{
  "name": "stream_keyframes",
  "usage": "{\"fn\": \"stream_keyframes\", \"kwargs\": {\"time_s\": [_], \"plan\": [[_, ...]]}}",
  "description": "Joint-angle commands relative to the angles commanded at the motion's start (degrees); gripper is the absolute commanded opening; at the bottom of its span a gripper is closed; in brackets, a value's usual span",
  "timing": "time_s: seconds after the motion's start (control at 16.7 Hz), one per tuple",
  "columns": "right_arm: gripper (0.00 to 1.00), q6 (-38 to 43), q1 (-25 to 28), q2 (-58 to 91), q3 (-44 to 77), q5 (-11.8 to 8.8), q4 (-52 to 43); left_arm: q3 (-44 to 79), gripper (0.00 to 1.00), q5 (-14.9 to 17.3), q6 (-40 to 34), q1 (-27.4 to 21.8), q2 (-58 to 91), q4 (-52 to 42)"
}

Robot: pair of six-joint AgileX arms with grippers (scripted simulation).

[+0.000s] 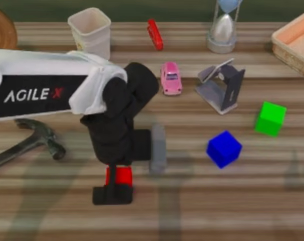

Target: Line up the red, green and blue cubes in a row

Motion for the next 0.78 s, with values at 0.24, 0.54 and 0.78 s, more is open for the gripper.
{"fn": "stream_keyframes", "kwargs": {"time_s": [0.24, 0.54, 0.78], "plan": [[1.0, 0.0, 0.0, 0.0, 0.0, 0.0, 0.0, 4.9, 1.0, 0.0, 0.0, 0.7, -3.3, -9.1], [1.0, 0.0, 0.0, 0.0, 0.0, 0.0, 0.0, 6.0, 1.0, 0.0, -0.1, 0.7, -4.3, -10.7], [1.0, -2.1, 0.5, 3.5, 3.5, -0.1, -2.5, 3.2, 1.0, -0.2, -1.4, 2.3, -7.4, -8.6]]}}
